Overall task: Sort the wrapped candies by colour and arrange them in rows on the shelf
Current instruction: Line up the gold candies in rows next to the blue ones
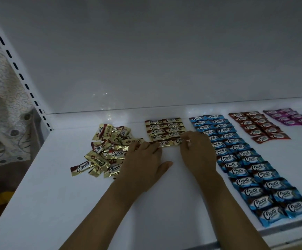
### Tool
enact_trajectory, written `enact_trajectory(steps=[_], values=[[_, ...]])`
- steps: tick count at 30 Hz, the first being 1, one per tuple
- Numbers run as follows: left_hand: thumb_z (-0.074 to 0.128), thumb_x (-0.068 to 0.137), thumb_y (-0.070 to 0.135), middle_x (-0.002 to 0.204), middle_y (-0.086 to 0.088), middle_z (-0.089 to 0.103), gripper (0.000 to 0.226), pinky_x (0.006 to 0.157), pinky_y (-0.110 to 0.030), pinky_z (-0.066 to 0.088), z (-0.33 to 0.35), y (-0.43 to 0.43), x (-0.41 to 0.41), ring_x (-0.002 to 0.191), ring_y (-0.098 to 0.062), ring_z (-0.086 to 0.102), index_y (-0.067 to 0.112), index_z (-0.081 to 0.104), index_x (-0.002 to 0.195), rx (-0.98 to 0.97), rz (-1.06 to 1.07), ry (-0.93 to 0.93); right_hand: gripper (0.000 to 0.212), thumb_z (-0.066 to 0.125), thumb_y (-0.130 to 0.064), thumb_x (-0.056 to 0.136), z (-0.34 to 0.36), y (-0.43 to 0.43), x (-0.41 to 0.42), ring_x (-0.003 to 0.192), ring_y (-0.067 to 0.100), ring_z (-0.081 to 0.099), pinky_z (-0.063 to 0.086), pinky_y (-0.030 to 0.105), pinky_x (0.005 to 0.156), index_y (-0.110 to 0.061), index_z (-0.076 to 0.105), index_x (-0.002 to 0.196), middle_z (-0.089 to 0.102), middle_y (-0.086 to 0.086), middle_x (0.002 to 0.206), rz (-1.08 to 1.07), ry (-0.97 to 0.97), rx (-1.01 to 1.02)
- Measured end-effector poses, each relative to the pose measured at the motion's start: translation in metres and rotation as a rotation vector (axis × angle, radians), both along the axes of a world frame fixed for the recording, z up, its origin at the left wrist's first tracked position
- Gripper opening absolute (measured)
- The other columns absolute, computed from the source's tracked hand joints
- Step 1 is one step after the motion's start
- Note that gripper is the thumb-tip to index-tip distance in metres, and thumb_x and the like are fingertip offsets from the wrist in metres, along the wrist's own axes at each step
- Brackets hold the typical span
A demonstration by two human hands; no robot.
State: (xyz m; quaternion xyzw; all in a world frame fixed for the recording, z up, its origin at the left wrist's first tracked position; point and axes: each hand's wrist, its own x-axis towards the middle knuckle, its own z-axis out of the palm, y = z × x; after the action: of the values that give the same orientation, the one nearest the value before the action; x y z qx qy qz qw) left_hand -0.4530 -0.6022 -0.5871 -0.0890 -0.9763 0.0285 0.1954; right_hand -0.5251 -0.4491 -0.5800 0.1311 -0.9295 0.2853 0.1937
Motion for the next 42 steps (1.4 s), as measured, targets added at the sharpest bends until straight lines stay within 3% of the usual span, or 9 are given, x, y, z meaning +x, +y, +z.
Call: enact_trajectory(steps=[19, 21, 24, 28, 32, 34, 36, 39, 42], values=[[0.039, 0.088, 0.053, 0.118, -0.004, 0.068, 0.052, 0.091, -0.041, 0.049, 0.008, -0.006, 0.005, 0.102, -0.026, 0.066, 0.018, 0.07, 0.111, 0.241, -0.073, 0.127, 0.014, 0.062, -0.003, 0.081, 0.0, -0.012, 0.004, 0.087, 0.026, 0.057, 0.041, 0.029, 0.067, -0.011, 0.071, 0.088, 0.066, 0.008, 0.093, 0.132, 0.131, -0.018], [0.039, 0.081, 0.066, 0.133, -0.003, 0.059, 0.068, 0.101, -0.042, 0.042, 0.019, -0.018, 0.014, 0.119, -0.025, 0.057, 0.022, 0.061, 0.127, 0.309, -0.064, 0.042, 0.013, 0.062, -0.004, 0.082, 0.003, -0.021, 0.015, 0.085, 0.022, 0.059, 0.042, 0.026, 0.068, -0.013, 0.069, 0.087, 0.066, 0.004, 0.09, 0.222, 0.141, -0.086], [0.033, 0.056, 0.089, 0.159, 0.005, 0.017, 0.109, 0.117, -0.04, 0.014, 0.026, -0.046, 0.035, 0.146, -0.018, 0.015, 0.034, 0.021, 0.15, 0.301, 0.05, -0.248, 0.015, 0.059, -0.01, 0.086, 0.004, -0.038, 0.034, 0.083, 0.017, 0.06, 0.048, 0.03, 0.068, -0.017, 0.068, 0.095, 0.065, -0.001, 0.097, 0.349, 0.07, -0.073], [0.037, 0.05, 0.095, 0.161, 0.005, -0.001, 0.123, 0.117, -0.042, 0.003, 0.011, -0.064, 0.062, 0.147, -0.014, -0.004, 0.036, 0.002, 0.152, 0.258, 0.123, -0.237, 0.027, 0.049, -0.018, 0.09, -0.001, -0.063, 0.046, 0.104, 0.021, 0.052, 0.047, 0.035, 0.083, -0.016, 0.063, 0.113, 0.06, 0.001, 0.113, 0.522, 0.06, 0.107], [0.033, 0.049, 0.098, 0.161, 0.006, -0.009, 0.126, 0.119, -0.044, -0.003, 0.007, -0.068, 0.059, 0.147, -0.011, -0.015, 0.036, -0.007, 0.151, 0.262, 0.143, -0.206, 0.046, 0.027, -0.028, 0.087, -0.008, -0.08, 0.048, 0.101, 0.021, 0.053, 0.047, 0.036, 0.084, -0.02, 0.065, 0.112, 0.063, -0.002, 0.114, 0.633, 0.081, 0.207], [0.039, 0.051, 0.094, 0.161, 0.006, -0.006, 0.125, 0.119, -0.044, -0.003, 0.01, -0.071, 0.053, 0.147, -0.012, -0.012, 0.035, -0.006, 0.152, 0.255, 0.105, -0.199, 0.041, 0.032, -0.023, 0.088, -0.01, -0.079, 0.049, 0.098, 0.017, 0.054, 0.045, 0.033, 0.084, -0.021, 0.067, 0.11, 0.065, -0.004, 0.11, 0.698, 0.021, 0.129], [0.045, 0.057, 0.087, 0.16, 0.001, 0.015, 0.118, 0.118, -0.044, 0.01, 0.01, -0.072, 0.048, 0.148, -0.017, 0.009, 0.029, 0.009, 0.153, 0.279, 0.041, -0.18, 0.035, 0.039, -0.018, 0.086, -0.011, -0.074, 0.049, 0.095, 0.013, 0.056, 0.046, 0.029, 0.083, -0.019, 0.068, 0.105, 0.066, -0.005, 0.104, 0.726, -0.031, -0.007], [0.052, 0.075, 0.067, 0.14, -0.007, 0.052, 0.087, 0.106, -0.042, 0.038, 0.006, -0.069, 0.044, 0.13, -0.026, 0.046, 0.014, 0.043, 0.142, 0.33, -0.088, -0.06, 0.029, 0.043, -0.019, 0.083, -0.01, -0.07, 0.046, 0.089, 0.012, 0.06, 0.049, 0.027, 0.078, -0.016, 0.069, 0.094, 0.067, -0.004, 0.096, 0.702, -0.043, -0.174], [0.058, 0.085, 0.047, 0.125, -0.007, 0.061, 0.056, 0.093, -0.037, 0.048, -0.001, -0.07, 0.042, 0.113, -0.023, 0.057, 0.01, 0.06, 0.127, 0.395, -0.152, 0.025, 0.02, 0.051, -0.013, 0.083, -0.011, -0.068, 0.042, 0.083, 0.01, 0.062, 0.049, 0.026, 0.07, -0.019, 0.069, 0.086, 0.069, -0.004, 0.09, 0.631, -0.08, -0.306]])
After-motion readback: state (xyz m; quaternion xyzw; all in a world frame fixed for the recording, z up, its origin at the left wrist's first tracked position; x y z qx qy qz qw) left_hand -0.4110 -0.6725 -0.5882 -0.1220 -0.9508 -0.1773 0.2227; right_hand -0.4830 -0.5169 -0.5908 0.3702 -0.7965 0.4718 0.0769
